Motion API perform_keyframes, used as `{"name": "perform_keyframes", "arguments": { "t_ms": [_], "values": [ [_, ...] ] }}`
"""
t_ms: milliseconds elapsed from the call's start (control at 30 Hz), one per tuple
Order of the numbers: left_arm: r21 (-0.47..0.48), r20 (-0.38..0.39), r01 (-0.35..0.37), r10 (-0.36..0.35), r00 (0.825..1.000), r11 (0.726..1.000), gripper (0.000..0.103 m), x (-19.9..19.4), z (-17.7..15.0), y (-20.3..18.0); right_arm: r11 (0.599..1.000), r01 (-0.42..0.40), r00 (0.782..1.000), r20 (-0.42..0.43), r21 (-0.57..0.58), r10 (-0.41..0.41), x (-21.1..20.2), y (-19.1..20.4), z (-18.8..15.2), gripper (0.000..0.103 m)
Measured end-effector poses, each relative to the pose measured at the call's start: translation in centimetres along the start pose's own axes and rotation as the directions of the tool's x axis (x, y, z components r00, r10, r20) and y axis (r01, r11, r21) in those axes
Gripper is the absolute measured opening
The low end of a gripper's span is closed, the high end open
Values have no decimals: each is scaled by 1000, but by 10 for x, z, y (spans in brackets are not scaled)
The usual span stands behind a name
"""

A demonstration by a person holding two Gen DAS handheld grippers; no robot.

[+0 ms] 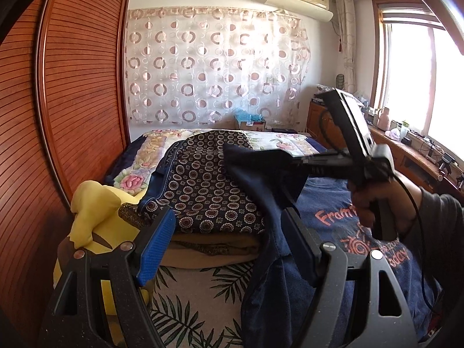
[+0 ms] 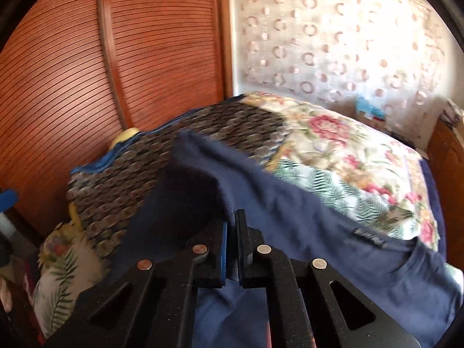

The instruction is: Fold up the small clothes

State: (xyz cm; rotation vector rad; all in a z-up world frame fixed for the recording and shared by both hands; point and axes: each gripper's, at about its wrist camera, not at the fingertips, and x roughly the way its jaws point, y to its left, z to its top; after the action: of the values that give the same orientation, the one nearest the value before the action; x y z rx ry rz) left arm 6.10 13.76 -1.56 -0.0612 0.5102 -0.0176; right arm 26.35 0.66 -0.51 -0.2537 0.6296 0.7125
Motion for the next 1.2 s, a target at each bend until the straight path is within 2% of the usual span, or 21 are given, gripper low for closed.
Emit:
{"name": "perform_keyframes", "arguments": {
  "t_ms": [67,133,200,233,467,600,867,1000,1067,1200],
  "values": [
    [-1,-4,1,-1,1000,1000,76,0,0,-2,1000,10,1000,-1,19,-10,6,-4,7,5],
    [3,-7,3,-3,1000,1000,76,1,0,-4,999,28,1000,-2,34,-28,3,3,9,12],
    [10,-9,4,-3,1000,1000,76,2,1,-6,997,59,998,12,40,-60,4,4,11,40],
    [12,-8,5,-4,1000,1000,76,2,1,-8,998,58,998,33,37,-59,0,5,9,41],
    [20,-14,14,-14,1000,1000,76,6,4,-15,998,52,998,37,38,-53,-11,2,-11,42],
    [35,-17,16,-15,1000,999,76,8,5,-23,999,39,998,54,37,-41,-40,-4,-25,42],
    [41,-36,53,-51,998,998,76,19,3,-46,998,55,995,81,25,-57,-105,-19,-79,42],
    [58,-71,84,-80,994,995,76,32,-4,-66,996,80,993,88,39,-84,-139,-32,-110,61],
    [69,-90,103,-96,991,992,76,39,-8,-74,993,99,990,89,66,-105,-157,-44,-128,66],
    [100,-151,136,-120,981,986,76,62,-18,-95,974,205,975,67,98,-212,-187,-61,-160,66]
  ]
}}
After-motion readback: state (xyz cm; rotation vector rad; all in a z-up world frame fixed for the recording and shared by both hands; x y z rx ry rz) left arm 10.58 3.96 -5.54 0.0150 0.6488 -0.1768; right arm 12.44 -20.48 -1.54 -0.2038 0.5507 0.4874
